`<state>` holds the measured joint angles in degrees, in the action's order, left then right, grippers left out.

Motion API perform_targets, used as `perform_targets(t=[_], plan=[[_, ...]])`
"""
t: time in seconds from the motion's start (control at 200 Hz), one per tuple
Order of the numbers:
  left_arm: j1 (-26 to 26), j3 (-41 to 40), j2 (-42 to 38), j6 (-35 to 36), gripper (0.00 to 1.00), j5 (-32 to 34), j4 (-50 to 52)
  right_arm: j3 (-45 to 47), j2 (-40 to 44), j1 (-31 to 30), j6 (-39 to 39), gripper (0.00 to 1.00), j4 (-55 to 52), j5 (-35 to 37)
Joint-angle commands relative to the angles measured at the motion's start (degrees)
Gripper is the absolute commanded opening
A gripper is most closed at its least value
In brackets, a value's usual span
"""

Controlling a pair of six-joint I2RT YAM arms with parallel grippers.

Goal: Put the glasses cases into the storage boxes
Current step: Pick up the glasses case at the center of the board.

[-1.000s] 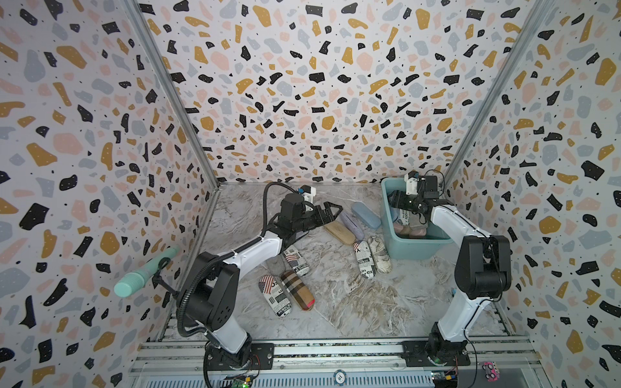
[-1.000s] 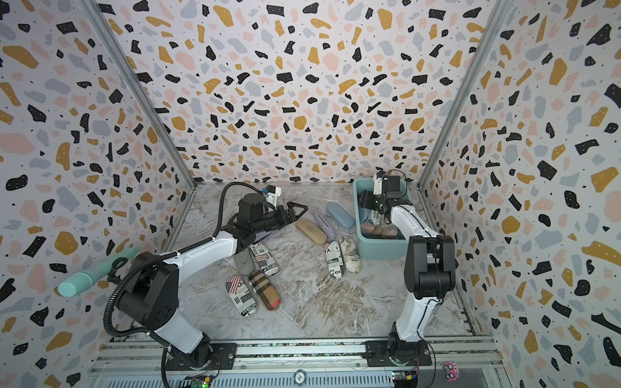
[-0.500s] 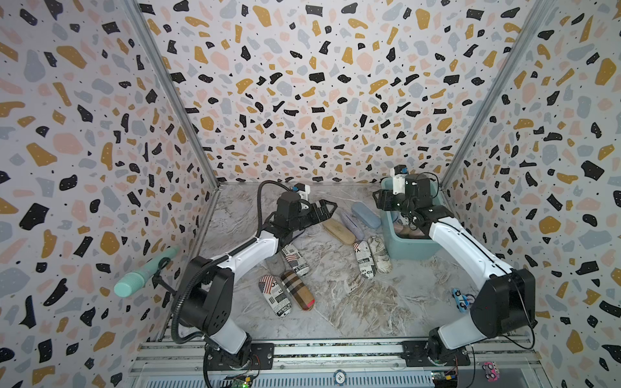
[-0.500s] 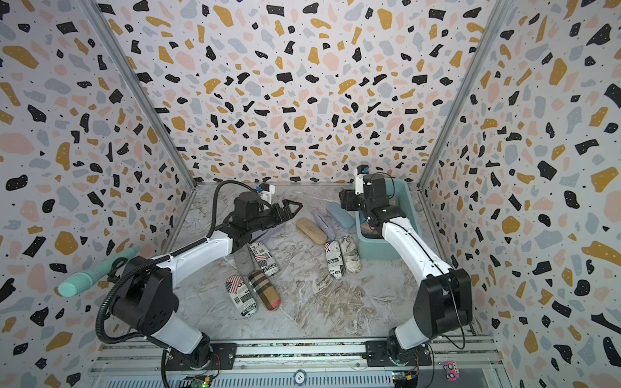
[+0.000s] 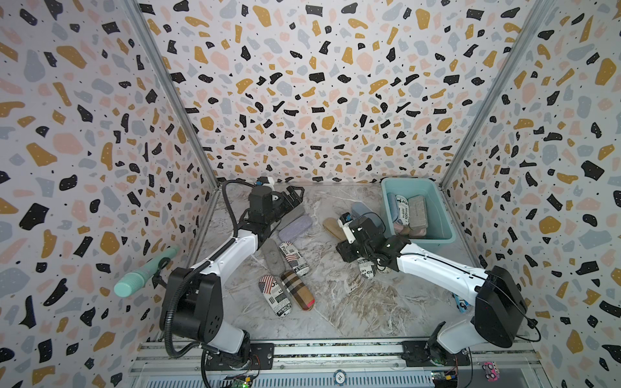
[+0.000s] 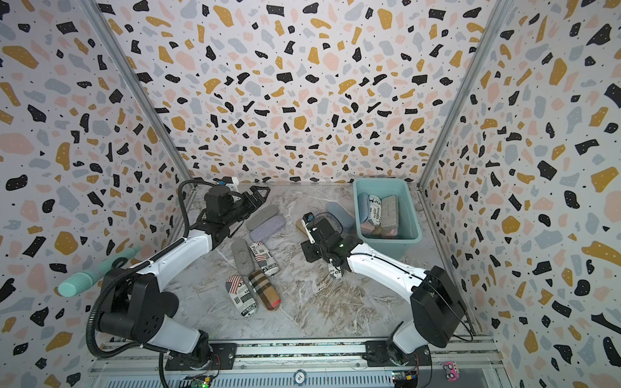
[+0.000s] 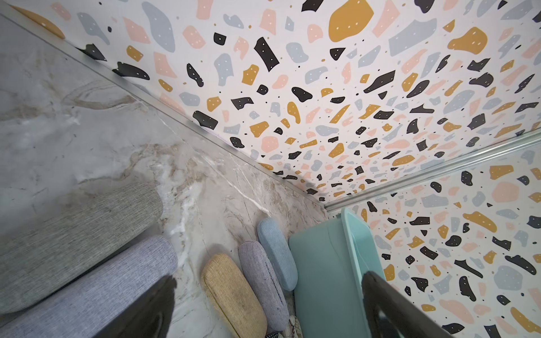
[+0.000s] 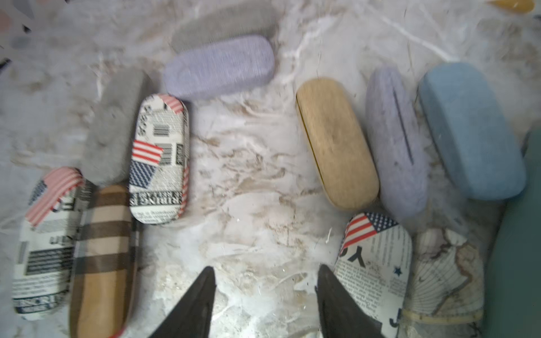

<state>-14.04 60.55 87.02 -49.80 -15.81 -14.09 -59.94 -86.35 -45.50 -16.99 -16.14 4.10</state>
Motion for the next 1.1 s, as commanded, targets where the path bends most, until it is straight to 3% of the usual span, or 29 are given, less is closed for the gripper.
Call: perform_targets(t=[0.0,0.12,0.405,1.096], plan=[[-0.18,-0.15,0.63,-2.54,1.00,-2.92,-2.71,1.88,1.01,1.82,-1.71,0.55,-1.18,-0.64],[-0.41,-0.17,1.14,-3.19,1.00,-4.02,-3.60,3.36,-0.19,5.39,-0.82,0.56,-2.61,-2.85],[-1.88,-0.06,1.35,-2.96,1.00,-4.43,-3.59,4.26,-2.91,9.04,0.23,0.71,-4.92,-0.63],[-2.92,0.06,3.11,-2.85,1.00,-4.70,-3.48,6.29,-8.44,6.89,-0.50,0.70,-2.47,5.92]])
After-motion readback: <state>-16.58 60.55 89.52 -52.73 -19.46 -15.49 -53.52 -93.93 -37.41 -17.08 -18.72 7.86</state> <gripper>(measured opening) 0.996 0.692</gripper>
